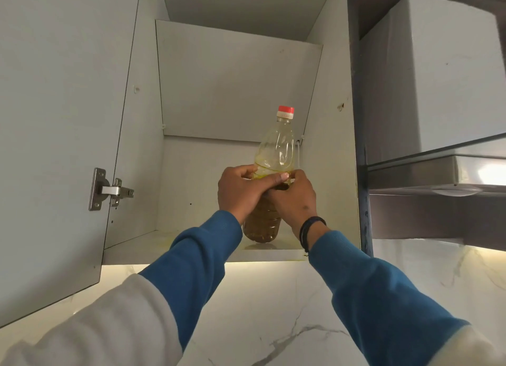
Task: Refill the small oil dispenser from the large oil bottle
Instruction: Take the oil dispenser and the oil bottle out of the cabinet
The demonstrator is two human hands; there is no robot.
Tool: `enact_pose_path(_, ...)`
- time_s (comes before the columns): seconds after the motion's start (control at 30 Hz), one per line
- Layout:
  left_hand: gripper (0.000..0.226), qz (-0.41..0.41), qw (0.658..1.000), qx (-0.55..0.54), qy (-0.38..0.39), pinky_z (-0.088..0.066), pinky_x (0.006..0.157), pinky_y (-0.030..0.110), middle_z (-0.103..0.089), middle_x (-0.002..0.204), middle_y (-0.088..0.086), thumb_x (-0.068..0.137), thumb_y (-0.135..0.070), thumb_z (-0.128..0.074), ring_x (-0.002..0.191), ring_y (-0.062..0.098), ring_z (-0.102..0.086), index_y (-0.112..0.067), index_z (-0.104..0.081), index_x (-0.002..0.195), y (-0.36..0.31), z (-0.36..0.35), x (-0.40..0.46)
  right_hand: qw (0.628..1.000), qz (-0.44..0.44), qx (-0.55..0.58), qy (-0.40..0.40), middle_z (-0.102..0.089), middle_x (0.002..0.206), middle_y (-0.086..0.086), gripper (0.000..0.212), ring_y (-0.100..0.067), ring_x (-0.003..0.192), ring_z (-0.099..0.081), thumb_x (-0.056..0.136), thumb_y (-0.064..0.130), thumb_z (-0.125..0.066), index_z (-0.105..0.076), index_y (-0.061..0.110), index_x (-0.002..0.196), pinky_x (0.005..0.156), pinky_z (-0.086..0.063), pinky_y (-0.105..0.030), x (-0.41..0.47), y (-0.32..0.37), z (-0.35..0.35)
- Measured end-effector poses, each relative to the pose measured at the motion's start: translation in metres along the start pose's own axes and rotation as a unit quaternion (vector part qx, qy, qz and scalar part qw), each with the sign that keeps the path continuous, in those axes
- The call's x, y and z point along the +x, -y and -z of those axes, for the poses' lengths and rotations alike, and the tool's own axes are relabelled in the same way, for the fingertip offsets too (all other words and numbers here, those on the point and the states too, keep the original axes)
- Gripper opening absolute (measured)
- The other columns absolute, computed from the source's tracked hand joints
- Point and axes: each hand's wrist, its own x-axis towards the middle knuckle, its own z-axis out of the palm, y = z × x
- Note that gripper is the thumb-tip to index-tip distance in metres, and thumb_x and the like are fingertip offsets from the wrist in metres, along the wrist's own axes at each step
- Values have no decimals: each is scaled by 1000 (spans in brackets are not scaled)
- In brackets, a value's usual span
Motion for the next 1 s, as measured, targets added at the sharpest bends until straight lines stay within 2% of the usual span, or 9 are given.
enact_pose_path(0.13,35,-29,1000,-3,-5,-55,68,19,-66,76,-17,57,-55,-90,70,-4,-64,-31,-70,73,-17,6,-7,999,26,-7,-21,-60,108,-5,45,-19,91,-63,76,37,-77,-47,26,108,72,-57,-32,-8,7,4)
enact_pose_path(0.3,70,-43,998,-34,0,-60,75,45,-74,76,9,46,-72,-84,76,22,-70,-8,-78,75,-39,13,-23,999,50,14,-7,-60,97,3,46,-11,84,-62,85,32,-72,-40,17,115,63,-51,-23,-32,30,20)
enact_pose_path(0.37,75,-49,998,-46,-3,-60,76,44,-74,80,11,43,-75,-82,77,25,-71,-8,-78,78,-48,17,-35,998,61,15,-10,-59,95,8,48,-7,83,-62,85,32,-72,-40,18,118,62,-50,-20,-45,37,27)
enact_pose_path(0.47,73,-57,998,-35,-3,-61,77,37,-75,82,2,42,-76,-82,77,15,-71,-15,-80,82,-56,24,-55,997,72,8,-25,-58,96,16,51,-2,82,-61,82,36,-75,-43,23,119,59,-46,-12,-66,44,36)
enact_pose_path(0.6,84,-65,998,-17,15,-61,74,39,-72,72,11,42,-83,-77,68,15,-71,-5,-76,75,-60,35,-85,998,50,20,-11,-63,98,13,57,-6,84,-65,74,45,-76,-49,26,121,59,-48,-13,-98,45,46)
enact_pose_path(0.67,76,-49,998,-16,21,-61,74,39,-72,67,1,42,-80,-79,70,10,-72,-10,-76,73,-52,38,-106,999,41,27,-7,-66,97,15,60,-6,85,-67,68,50,-76,-52,28,119,59,-52,-15,-119,36,49)
enact_pose_path(0.8,76,3,998,10,66,-60,65,40,-71,68,-1,35,-84,-78,68,19,-69,-18,-77,74,-21,44,-159,1000,-9,11,2,-72,94,12,61,-6,84,-70,61,54,-80,-59,30,113,67,-61,-30,-169,-5,48)
enact_pose_path(0.87,80,49,995,30,83,-60,65,34,-72,73,-11,29,-87,-75,73,9,-69,-25,-77,80,2,47,-182,999,-38,-2,15,-72,95,14,60,-3,85,-70,61,47,-84,-60,32,114,67,-61,-26,-196,-26,48)
enact_pose_path(1.0,90,126,979,61,152,-61,74,39,-70,88,-14,29,-84,-76,84,10,-68,-28,-79,99,49,47,-232,994,-102,-31,37,-71,91,15,58,5,81,-67,62,33,-89,-58,30,111,61,-54,-14,-251,-68,50)
